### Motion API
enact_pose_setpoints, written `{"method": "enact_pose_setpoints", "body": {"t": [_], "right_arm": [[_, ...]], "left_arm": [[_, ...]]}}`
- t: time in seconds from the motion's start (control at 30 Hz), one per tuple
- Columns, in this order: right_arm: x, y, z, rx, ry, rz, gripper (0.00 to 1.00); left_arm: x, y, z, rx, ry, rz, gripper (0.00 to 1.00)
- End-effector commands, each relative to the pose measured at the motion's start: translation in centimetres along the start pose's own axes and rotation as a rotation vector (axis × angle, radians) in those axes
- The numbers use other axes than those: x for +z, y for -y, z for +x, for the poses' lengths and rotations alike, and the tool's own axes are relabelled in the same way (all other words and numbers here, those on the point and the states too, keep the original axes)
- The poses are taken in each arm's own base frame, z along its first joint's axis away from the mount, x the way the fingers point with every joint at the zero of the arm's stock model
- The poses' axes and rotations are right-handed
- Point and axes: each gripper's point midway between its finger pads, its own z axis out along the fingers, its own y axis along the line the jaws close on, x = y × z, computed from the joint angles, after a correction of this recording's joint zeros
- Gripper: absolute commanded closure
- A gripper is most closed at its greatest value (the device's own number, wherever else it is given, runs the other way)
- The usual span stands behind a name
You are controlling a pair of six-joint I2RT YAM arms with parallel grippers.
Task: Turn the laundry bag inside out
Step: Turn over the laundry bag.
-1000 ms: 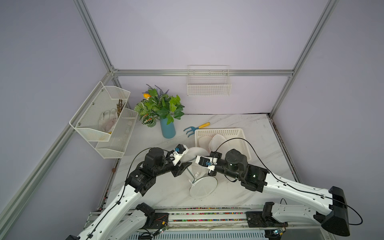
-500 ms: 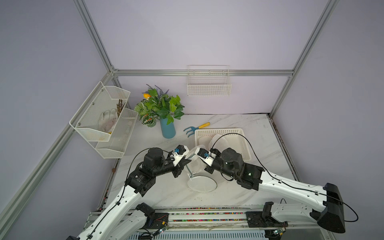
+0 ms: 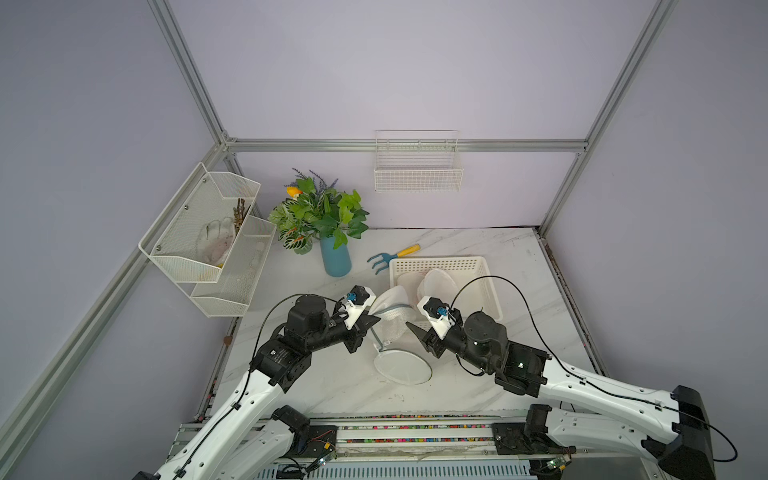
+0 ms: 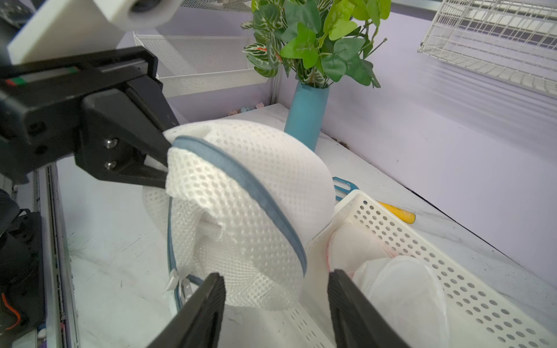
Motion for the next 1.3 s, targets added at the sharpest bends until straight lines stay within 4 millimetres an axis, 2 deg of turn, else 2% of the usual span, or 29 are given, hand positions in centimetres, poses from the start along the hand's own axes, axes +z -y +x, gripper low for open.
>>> {"method": "enact_pose_setpoints", "body": {"t": [0.0, 0.13, 0.23, 0.27, 0.4, 0.67, 0.8, 0.9, 0.97, 1.17, 1.27], "right_arm": [[0.1, 0.4, -1.5, 0.038, 0.087, 0.026, 0.42], [1.1, 0.8, -1.5, 0.024, 0.092, 0.064, 0.49], [1.3, 1.2, -2.0, 0.013, 0.109, 0.092, 0.61], [1.4, 1.3, -2.2, 0.011, 0.116, 0.095, 0.67], [1.2, 1.4, -2.8, -0.001, 0.131, 0.097, 1.00], [0.5, 4.2, -4.6, -0.067, 0.081, 0.222, 1.00], [0.8, 4.5, -6.2, -0.134, 0.058, 0.203, 1.00], [1.2, 4.4, -7.5, -0.186, 0.051, 0.175, 1.00], [1.9, 3.9, -7.4, -0.232, 0.007, 0.131, 1.00], [3.5, 2.4, -9.0, -0.297, -0.038, 0.008, 1.00], [4.5, 1.6, -8.1, -0.311, -0.085, -0.065, 1.00]], "left_arm": [[-0.9, 0.3, -3.7, 0.023, 0.114, 0.011, 1.00], [-1.1, 0.5, -3.8, 0.025, 0.116, 0.016, 1.00], [-1.3, 0.6, -3.6, 0.027, 0.111, 0.016, 1.00], [-1.4, 0.7, -3.5, 0.030, 0.107, 0.017, 1.00], [-1.6, 0.9, -3.3, 0.046, 0.104, 0.024, 1.00], [-2.1, 2.7, -2.4, 0.220, 0.072, 0.105, 1.00], [-2.0, 3.3, -1.7, 0.291, 0.025, 0.153, 1.00], [-1.9, 3.8, -0.9, 0.339, -0.028, 0.199, 1.00], [-2.0, 4.4, -0.2, 0.379, -0.059, 0.243, 1.00], [-2.5, 5.5, 1.4, 0.456, -0.126, 0.331, 1.00], [-2.8, 6.3, 1.4, 0.488, -0.108, 0.382, 1.00]]}}
